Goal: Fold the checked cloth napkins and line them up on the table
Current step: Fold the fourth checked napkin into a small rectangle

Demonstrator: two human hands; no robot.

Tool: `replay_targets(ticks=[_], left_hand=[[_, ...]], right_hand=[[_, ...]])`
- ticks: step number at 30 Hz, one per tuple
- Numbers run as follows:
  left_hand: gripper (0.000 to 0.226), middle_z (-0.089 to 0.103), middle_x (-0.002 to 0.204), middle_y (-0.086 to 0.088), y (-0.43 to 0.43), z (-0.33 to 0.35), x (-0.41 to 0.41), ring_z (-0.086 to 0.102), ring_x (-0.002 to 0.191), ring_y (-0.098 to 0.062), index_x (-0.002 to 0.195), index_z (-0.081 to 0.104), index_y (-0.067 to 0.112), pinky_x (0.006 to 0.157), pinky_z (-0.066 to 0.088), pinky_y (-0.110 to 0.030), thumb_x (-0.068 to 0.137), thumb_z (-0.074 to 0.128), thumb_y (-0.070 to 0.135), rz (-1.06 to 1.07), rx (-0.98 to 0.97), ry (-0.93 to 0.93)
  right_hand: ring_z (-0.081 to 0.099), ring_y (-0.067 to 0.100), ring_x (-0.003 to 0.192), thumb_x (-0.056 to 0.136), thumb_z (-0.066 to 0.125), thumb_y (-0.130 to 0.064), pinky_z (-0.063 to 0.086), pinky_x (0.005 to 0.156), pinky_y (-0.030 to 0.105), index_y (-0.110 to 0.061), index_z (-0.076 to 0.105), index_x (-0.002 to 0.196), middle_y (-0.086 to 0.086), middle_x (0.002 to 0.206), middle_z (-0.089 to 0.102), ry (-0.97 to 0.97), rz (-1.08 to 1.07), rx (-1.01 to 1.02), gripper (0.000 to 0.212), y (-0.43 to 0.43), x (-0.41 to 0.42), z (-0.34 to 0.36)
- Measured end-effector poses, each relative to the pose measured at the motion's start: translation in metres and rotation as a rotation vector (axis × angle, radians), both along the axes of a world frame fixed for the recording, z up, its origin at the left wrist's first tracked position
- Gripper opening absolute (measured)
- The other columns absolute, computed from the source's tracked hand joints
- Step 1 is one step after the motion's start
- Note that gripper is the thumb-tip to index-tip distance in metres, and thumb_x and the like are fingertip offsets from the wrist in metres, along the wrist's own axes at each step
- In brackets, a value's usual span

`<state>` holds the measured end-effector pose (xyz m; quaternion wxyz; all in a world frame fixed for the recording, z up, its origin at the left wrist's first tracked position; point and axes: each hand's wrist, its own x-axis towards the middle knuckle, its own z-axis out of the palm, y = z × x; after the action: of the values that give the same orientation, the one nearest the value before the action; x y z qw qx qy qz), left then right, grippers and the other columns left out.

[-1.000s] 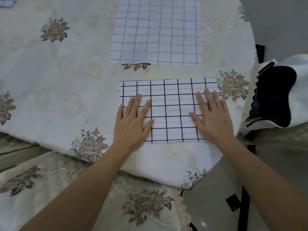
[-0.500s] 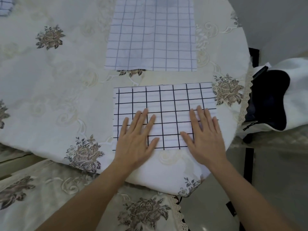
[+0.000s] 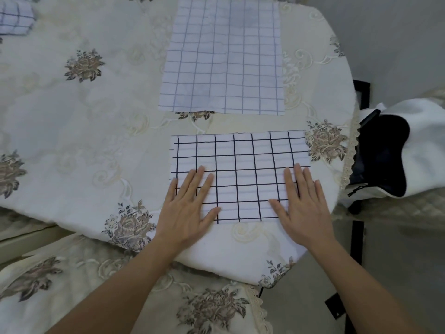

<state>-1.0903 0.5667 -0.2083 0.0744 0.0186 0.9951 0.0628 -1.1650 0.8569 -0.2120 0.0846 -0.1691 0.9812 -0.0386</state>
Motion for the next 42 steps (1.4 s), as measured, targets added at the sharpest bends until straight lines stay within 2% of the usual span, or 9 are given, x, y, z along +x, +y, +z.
replay_targets(ticks=[4,8,13,16,20,25,30,38,42], left_hand=[[0.078,-0.005,0.168,-0.001,0.004,0.011,-0.007,-0.005,0.154,-0.018,0.16,0.003,0.024,0.123,0.006,-0.054,0.097,0.016,0.068,0.073,-0.01,0.027],[0.074,-0.005,0.168,0.0,0.04,0.018,-0.066,-0.007,0.154,-0.017,0.16,0.004,0.02,0.124,0.003,-0.052,0.1,0.02,0.059,0.011,0.051,0.096],[0.075,-0.015,0.166,0.003,0.015,0.001,-0.114,-0.015,0.152,-0.014,0.159,-0.006,0.022,0.124,0.001,-0.051,0.098,0.011,0.062,0.054,-0.007,0.026],[0.077,-0.02,0.165,0.004,-0.014,-0.008,-0.111,-0.019,0.151,-0.012,0.158,-0.013,0.021,0.125,0.001,-0.048,0.099,0.005,0.065,0.086,-0.027,0.005],[0.078,-0.015,0.166,0.002,-0.023,-0.006,-0.11,-0.015,0.152,-0.012,0.158,-0.01,0.017,0.125,0.003,-0.049,0.1,0.009,0.065,0.113,-0.035,0.024],[0.078,-0.004,0.168,-0.002,0.018,0.019,-0.075,-0.004,0.154,-0.017,0.16,0.002,0.012,0.124,0.006,-0.051,0.101,0.022,0.06,0.029,0.021,0.124],[0.077,0.0,0.168,-0.001,0.032,0.008,-0.024,0.001,0.155,-0.018,0.16,0.005,0.013,0.121,0.018,-0.053,0.101,0.026,0.059,0.008,0.009,0.021],[0.076,0.001,0.168,-0.003,0.035,0.005,0.0,0.002,0.155,-0.019,0.16,0.006,0.016,0.12,0.018,-0.056,0.101,0.021,0.061,0.032,-0.02,0.0],[0.076,-0.001,0.168,0.0,0.025,0.011,-0.017,-0.002,0.155,-0.019,0.16,0.005,0.022,0.123,0.008,-0.054,0.099,0.015,0.066,0.081,-0.022,0.04]], right_hand=[[-0.007,0.024,0.155,0.097,0.019,-0.069,0.002,0.125,0.049,-0.015,0.002,0.16,0.008,0.168,-0.003,0.044,-0.03,-0.074,0.085,-0.022,-0.005,0.014],[-0.004,0.022,0.155,0.1,0.016,-0.062,0.004,0.126,0.045,-0.016,0.006,0.161,0.004,0.169,0.001,0.023,0.064,-0.164,0.077,-0.073,-0.041,0.016],[-0.007,0.02,0.155,0.096,0.008,-0.067,0.002,0.126,0.042,-0.017,0.004,0.161,0.002,0.169,-0.003,0.002,0.044,-0.078,0.082,-0.066,-0.091,0.002],[-0.011,0.017,0.154,0.097,0.008,-0.068,0.0,0.126,0.04,-0.018,-0.001,0.16,0.0,0.168,-0.008,0.009,0.038,-0.027,0.081,-0.038,-0.102,-0.005],[-0.01,0.018,0.154,0.099,0.013,-0.068,0.003,0.126,0.044,-0.017,0.001,0.161,0.001,0.168,-0.007,0.031,0.019,-0.055,0.081,-0.033,-0.106,-0.002],[-0.004,0.022,0.155,0.1,0.021,-0.065,0.006,0.126,0.047,-0.015,0.007,0.161,0.004,0.169,0.001,0.098,-0.012,-0.169,0.08,-0.05,-0.057,0.016],[0.0,0.024,0.155,0.099,0.023,-0.066,0.014,0.124,0.051,-0.017,0.012,0.16,0.005,0.168,0.004,0.051,-0.008,-0.139,0.079,-0.053,-0.013,0.003],[0.001,0.027,0.155,0.099,0.023,-0.068,0.011,0.124,0.052,-0.018,0.014,0.16,0.007,0.168,0.007,0.071,0.033,-0.081,0.08,-0.046,-0.003,-0.004],[0.0,0.026,0.155,0.099,0.02,-0.068,0.008,0.125,0.051,-0.019,0.013,0.16,0.005,0.168,0.005,0.087,-0.001,-0.072,0.079,-0.039,-0.013,0.003]])
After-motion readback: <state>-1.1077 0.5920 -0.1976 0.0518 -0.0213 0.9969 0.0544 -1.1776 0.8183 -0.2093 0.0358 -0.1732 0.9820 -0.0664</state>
